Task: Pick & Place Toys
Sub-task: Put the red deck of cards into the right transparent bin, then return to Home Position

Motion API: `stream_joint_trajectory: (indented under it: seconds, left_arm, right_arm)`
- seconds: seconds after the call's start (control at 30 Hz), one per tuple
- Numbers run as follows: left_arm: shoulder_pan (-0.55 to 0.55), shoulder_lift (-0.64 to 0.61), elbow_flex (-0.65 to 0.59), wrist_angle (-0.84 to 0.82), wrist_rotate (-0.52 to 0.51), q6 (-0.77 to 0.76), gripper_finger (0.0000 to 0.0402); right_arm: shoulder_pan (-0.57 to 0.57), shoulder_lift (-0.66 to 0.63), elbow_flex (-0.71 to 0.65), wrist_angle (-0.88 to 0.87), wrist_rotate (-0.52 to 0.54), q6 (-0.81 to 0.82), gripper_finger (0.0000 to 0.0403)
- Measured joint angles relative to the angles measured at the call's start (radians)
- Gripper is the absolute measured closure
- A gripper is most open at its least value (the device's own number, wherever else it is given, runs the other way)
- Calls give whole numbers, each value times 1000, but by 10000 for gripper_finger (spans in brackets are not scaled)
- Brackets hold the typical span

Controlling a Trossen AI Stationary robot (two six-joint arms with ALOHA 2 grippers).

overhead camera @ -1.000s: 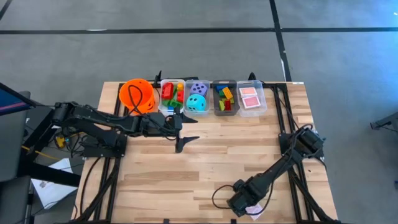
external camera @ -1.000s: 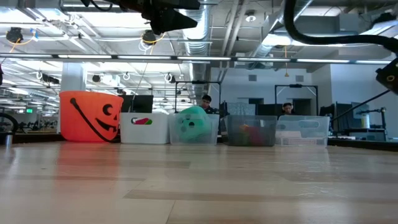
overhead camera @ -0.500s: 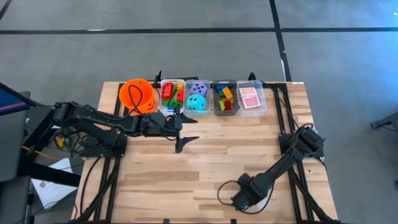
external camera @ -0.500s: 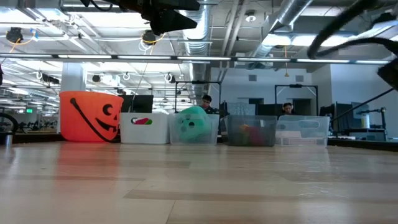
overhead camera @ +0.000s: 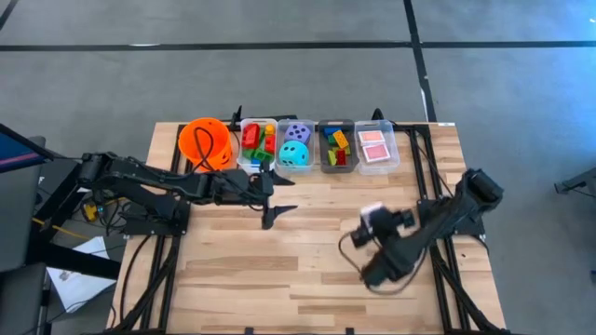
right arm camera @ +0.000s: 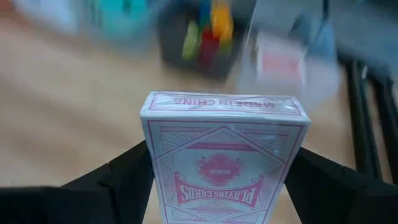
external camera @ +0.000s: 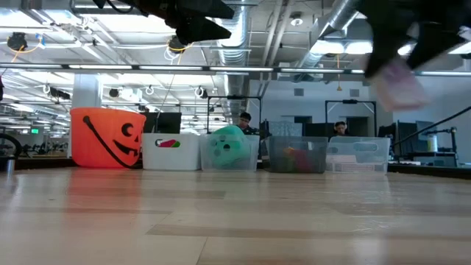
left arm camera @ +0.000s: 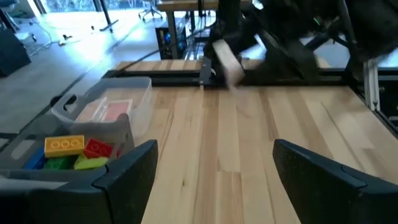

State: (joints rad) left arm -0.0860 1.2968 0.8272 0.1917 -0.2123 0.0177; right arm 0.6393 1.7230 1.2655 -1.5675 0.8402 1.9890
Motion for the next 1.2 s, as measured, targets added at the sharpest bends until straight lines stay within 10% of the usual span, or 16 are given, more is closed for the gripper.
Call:
stream_joint_trajectory:
  seconds: [0.67, 1.0, 1.2]
  left_arm:
    - [0, 0, 0, -141, 0, -188, 92]
    - [-3, 0, 0, -245, 0, -270, 92]
    - [-5, 0, 0, -244, 0, -270, 92]
  right_arm:
    - [-794, -67, -86, 61, 512, -445, 106]
    - [-885, -67, -86, 165, 478, -578, 19]
    - [-860, -67, -86, 194, 463, -661, 53]
